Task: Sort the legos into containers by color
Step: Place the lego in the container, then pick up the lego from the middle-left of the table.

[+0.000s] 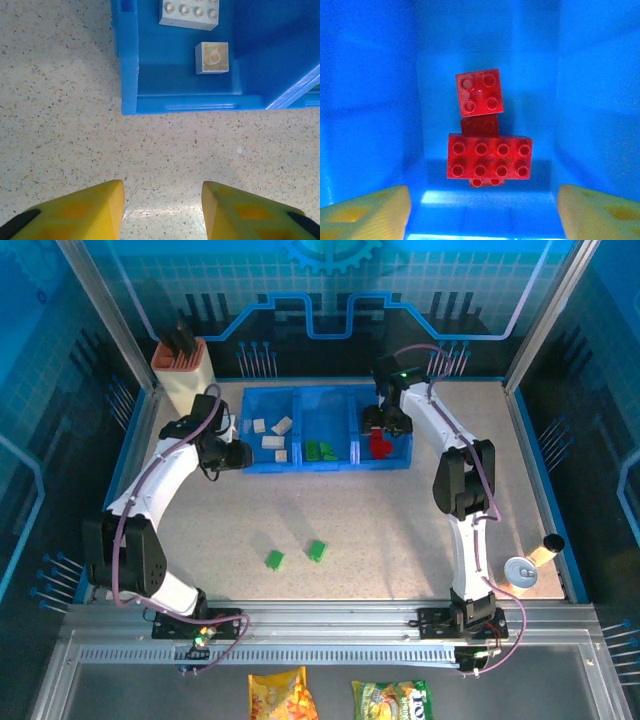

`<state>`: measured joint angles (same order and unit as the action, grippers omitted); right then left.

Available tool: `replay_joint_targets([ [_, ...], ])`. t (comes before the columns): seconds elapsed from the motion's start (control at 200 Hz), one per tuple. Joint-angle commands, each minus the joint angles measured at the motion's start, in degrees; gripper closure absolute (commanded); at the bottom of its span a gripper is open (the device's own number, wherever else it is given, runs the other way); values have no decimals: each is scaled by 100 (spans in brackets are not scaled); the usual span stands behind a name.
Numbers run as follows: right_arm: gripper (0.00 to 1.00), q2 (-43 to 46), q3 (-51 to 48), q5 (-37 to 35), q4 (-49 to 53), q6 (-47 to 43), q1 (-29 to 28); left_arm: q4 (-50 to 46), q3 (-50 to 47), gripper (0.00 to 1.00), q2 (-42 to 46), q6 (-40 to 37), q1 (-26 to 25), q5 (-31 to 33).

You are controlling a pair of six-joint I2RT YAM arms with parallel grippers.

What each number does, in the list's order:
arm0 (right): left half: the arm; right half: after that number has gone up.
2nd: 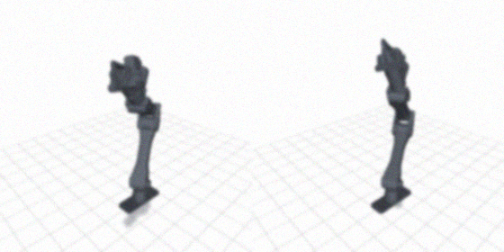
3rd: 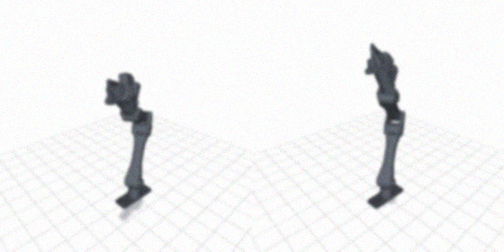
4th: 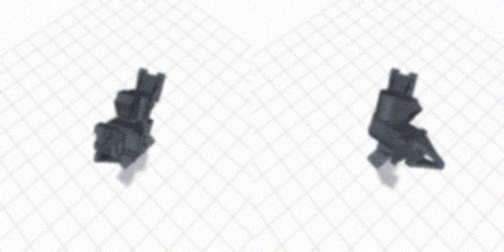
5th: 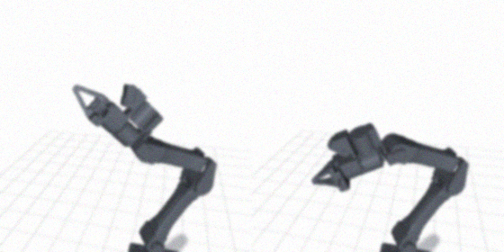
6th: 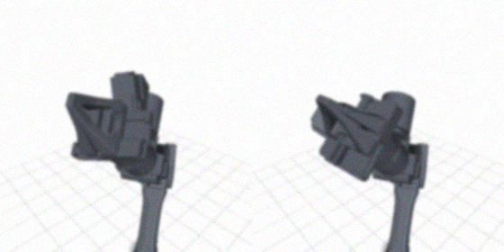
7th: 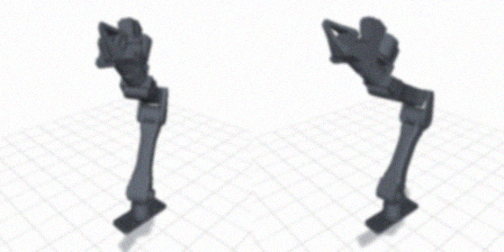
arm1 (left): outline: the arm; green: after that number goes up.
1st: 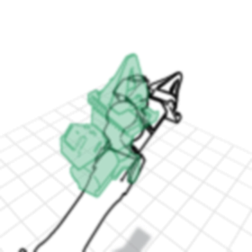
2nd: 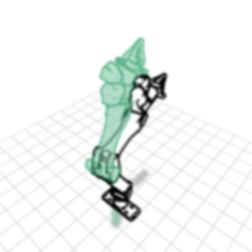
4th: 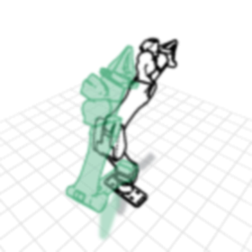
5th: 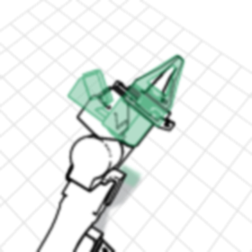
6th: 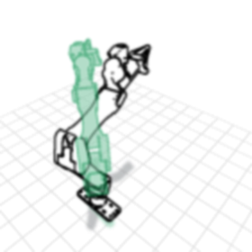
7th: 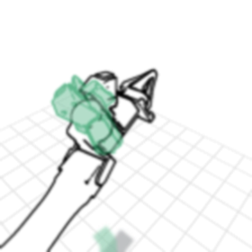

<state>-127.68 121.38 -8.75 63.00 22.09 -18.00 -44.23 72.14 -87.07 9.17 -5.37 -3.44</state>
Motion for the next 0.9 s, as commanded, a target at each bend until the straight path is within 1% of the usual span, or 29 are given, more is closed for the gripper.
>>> replay_joint_targets([
  [0.0,18,261,-223,-16,43,-25,-59,-311,0,54,275,184,-8,-186],
  [0.195,18,741,-765,-16,-175,49,-146,-393,-371,52,605,543,-95,-426],
  [0.28,18,1014,-1114,-16,-288,86,-209,-411,-592,51,697,680,-287,-448],
  [0.39,18,1399,-1639,-17,-456,163,-287,-380,-888,50,786,898,-681,-340],
  [0.635,18,2246,-2735,14,-765,338,-423,-367,-1447,46,823,1456,-1746,-29],
  [0.895,18,2755,-3507,7,-919,379,-494,-291,-2084,45,901,1989,-2568,201],
])
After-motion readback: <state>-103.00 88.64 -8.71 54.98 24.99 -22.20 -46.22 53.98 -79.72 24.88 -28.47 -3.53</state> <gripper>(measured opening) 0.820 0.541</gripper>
